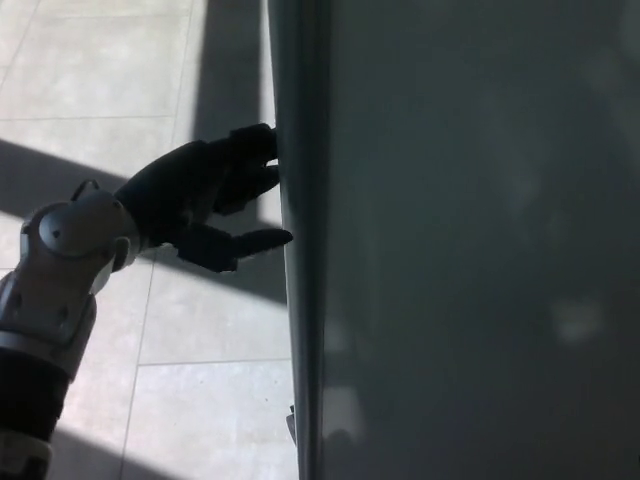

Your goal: A white board is being place on the right hand side and parallel to the robot and the robot uses its left hand to grab on the leftside of the whiteboard and drag the whiteboard from the right hand side to the left hand side

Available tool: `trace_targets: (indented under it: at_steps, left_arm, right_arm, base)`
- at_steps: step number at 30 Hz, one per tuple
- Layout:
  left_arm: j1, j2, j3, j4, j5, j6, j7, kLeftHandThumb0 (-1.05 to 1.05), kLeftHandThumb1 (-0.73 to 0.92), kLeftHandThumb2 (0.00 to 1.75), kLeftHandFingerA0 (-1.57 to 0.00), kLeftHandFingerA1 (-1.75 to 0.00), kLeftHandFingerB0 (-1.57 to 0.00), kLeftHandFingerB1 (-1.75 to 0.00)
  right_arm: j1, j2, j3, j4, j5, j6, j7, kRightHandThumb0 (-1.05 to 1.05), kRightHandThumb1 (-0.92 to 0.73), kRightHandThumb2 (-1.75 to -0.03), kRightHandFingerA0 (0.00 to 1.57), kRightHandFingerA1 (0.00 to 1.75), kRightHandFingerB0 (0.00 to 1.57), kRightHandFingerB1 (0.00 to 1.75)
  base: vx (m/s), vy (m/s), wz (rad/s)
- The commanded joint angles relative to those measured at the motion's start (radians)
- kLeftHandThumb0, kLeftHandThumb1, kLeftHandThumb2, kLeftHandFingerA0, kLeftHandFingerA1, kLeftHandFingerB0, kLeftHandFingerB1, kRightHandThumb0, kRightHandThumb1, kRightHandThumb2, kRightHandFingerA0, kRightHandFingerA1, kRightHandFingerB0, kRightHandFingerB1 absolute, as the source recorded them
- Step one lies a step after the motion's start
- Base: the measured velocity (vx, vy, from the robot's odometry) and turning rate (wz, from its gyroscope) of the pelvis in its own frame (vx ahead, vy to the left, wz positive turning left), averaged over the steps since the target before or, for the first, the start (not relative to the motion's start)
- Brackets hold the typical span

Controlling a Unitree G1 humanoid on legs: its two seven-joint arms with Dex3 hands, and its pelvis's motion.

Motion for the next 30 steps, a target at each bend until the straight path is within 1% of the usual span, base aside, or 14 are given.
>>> trace_targets:
  at_steps: [1,2,3,13,14,19,20,21,24,25,26,27,29,30]
  left_arm:
    - [-0.022,-0.019,-0.003,-0.001,0.006,0.043,-0.006,-0.84,0.45,0.84,0.0,0.0,0.0,0.0]
    - [-0.022,-0.019,-0.002,-0.001,0.007,0.044,-0.007,-0.84,0.45,0.84,0.0,0.0,0.0,0.0]
    - [-0.033,-0.053,-0.018,0.008,0.024,0.034,0.024,-0.79,0.46,0.8,0.0,0.0,0.0,-0.02]
    - [-0.125,-0.139,-0.039,0.112,0.054,0.093,0.059,-0.82,0.45,0.82,0.0,0.0,0.0,0.0]
    - [-0.131,-0.147,-0.041,0.123,0.056,0.083,0.062,-0.81,0.55,0.57,0.0,0.0,0.0,0.0]
    - [-0.153,-0.188,-0.053,0.166,0.085,0.032,0.1,-0.82,0.55,0.58,0.0,0.0,0.0,0.0]
    - [-0.154,-0.207,-0.048,0.177,0.086,0.009,0.124,-0.82,0.48,0.84,0.0,-0.05,0.0,0.0]
    - [-0.155,-0.213,-0.045,0.184,0.086,-0.001,0.132,-0.82,0.48,0.84,0.0,-0.05,0.0,0.0]
    - [-0.139,-0.25,-0.031,0.174,0.112,-0.032,0.238,-0.75,0.43,0.77,-0.18,-0.45,-0.13,-0.4]
    - [-0.129,-0.267,-0.026,0.173,0.137,-0.057,0.316,-0.67,0.41,0.8,-0.61,-0.65,-0.55,-0.6]
    - [-0.118,-0.292,-0.015,0.175,0.152,-0.084,0.389,-0.59,0.44,0.84,-0.79,-0.99,-0.73,-0.92]
    - [-0.114,-0.295,-0.02,0.174,0.168,-0.097,0.414,-0.45,0.56,0.57,-0.8,-1.52,-0.71,-1.48]
    - [-0.115,-0.296,-0.037,0.178,0.211,-0.122,0.461,-0.35,0.61,0.59,-0.86,-1.72,-0.75,-1.67]
    - [-0.121,-0.297,-0.049,0.184,0.236,-0.129,0.49,-0.32,0.62,0.63,-0.94,-1.69,-0.88,-1.53]
  right_arm:
    - [-0.004,-0.017,0.0,0.005,-0.003,-0.012,-0.01,-0.45,-0.81,-0.64,0.61,0.5,0.46,0.46]
    - [-0.004,-0.017,0.0,0.005,-0.003,-0.012,-0.01,-0.45,-0.81,-0.64,0.61,0.5,0.46,0.46]
    - [-0.005,-0.014,0.001,0.007,-0.003,-0.016,-0.007,-0.39,-0.62,-1.02,0.56,0.67,0.36,0.57]
    - [-0.015,-0.016,0.012,0.007,-0.014,-0.021,-0.021,-0.42,-0.63,-1.03,0.58,0.67,0.37,0.57]
    - [-0.016,-0.016,0.014,0.006,-0.016,-0.023,-0.023,-0.41,-0.63,-1.03,0.57,0.67,0.36,0.57]
    - [-0.025,-0.018,0.02,0.004,-0.019,-0.023,-0.026,-0.44,-0.64,-1.03,0.58,0.67,0.37,0.57]
    - [-0.03,-0.017,0.019,0.006,-0.016,-0.023,-0.023,-0.43,-0.64,-1.03,0.58,0.68,0.37,0.57]
    - [-0.033,-0.017,0.019,0.007,-0.015,-0.022,-0.022,-0.43,-0.64,-1.03,0.58,0.68,0.37,0.57]
    - [-0.038,-0.015,0.022,0.006,-0.019,-0.021,-0.028,-0.38,-0.62,-1.03,0.59,0.69,0.37,0.58]
    - [-0.039,-0.015,0.024,0.007,-0.022,-0.019,-0.031,-0.38,-0.62,-1.03,0.59,0.69,0.37,0.58]
    - [-0.04,-0.016,0.027,0.006,-0.026,-0.017,-0.036,-0.38,-0.62,-1.03,0.59,0.68,0.37,0.58]
    - [-0.042,-0.016,0.026,0.007,-0.024,-0.018,-0.034,-0.39,-0.63,-1.02,0.59,0.68,0.37,0.58]
    - [-0.046,-0.017,0.023,0.008,-0.02,-0.016,-0.028,-0.39,-0.63,-1.03,0.59,0.68,0.36,0.57]
    - [-0.051,-0.018,0.024,0.007,-0.022,-0.01,-0.03,-0.38,-0.62,-1.03,0.6,0.68,0.36,0.57]
  base:
    - [0.0,0.0,0.0]
    - [0.0,0.0,0.0]
    - [0.0,0.0,0.0]
    - [0.0,0.0,0.0]
    - [0.0,0.0,0.0]
    - [0.0,0.0,0.0]
    - [0.0,0.0,0.0]
    - [0.0,0.0,0.0]
    - [0.0,0.0,0.0]
    - [0.0,0.0,0.0]
    - [0.0,0.0,0.0]
    - [0.0,0.0,0.0]
    - [0.0,0.0,0.0]
    - [0.0,0.0,0.0]
